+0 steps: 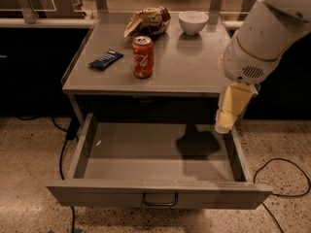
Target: Place coke can into top drawer
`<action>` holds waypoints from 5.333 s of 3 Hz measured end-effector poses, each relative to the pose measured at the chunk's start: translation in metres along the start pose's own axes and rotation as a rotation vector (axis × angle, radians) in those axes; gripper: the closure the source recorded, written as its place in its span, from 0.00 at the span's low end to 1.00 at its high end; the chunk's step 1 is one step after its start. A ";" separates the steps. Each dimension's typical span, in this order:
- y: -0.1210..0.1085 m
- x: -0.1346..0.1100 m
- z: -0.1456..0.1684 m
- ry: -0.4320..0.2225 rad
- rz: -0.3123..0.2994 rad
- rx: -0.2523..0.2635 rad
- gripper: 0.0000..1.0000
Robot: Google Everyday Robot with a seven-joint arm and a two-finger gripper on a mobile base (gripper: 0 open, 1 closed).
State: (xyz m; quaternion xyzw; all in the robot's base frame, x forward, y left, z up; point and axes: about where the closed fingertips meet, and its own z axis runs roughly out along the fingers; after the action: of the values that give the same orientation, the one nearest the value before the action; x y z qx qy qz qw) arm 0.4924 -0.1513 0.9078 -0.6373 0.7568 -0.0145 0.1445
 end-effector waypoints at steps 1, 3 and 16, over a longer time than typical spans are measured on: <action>-0.011 0.013 0.013 -0.024 0.114 0.053 0.00; -0.054 0.016 0.018 -0.138 0.190 0.219 0.00; -0.125 -0.129 0.086 -0.639 0.158 0.163 0.00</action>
Offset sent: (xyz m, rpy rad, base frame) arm 0.0854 -0.0493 -0.0149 0.2472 -0.3301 -0.2856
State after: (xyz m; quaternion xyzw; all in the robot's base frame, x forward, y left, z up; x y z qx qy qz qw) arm 0.6517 -0.0359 0.8768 -0.5354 0.7165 0.1368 0.4258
